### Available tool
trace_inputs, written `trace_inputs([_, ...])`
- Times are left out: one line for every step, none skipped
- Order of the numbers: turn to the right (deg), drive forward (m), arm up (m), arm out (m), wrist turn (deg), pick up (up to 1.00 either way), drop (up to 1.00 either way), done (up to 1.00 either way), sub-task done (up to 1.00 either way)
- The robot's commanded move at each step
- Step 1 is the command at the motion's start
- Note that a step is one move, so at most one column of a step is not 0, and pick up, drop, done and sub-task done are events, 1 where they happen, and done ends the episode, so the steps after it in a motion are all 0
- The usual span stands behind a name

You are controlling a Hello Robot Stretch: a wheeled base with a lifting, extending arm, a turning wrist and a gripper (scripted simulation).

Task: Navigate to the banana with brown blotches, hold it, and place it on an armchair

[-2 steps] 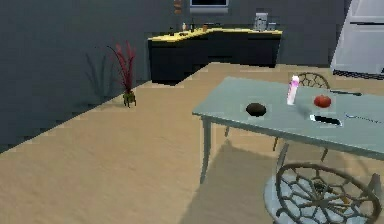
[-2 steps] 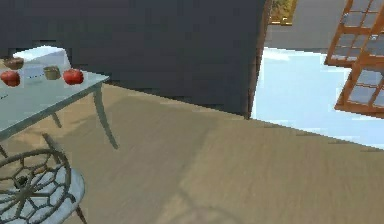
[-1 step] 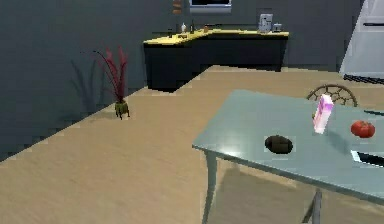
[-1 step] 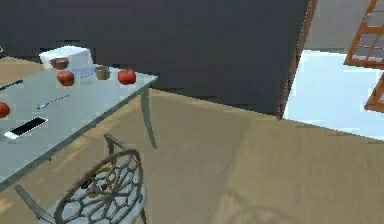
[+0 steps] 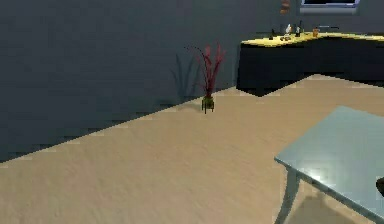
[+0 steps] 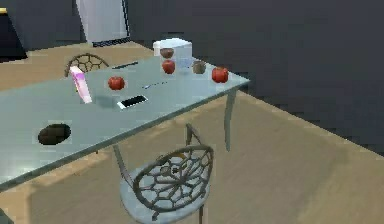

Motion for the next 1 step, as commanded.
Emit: trace_inputs([0.0, 1.0, 0.0, 0.0, 0.0, 0.0, 0.0, 0.0, 0.0])
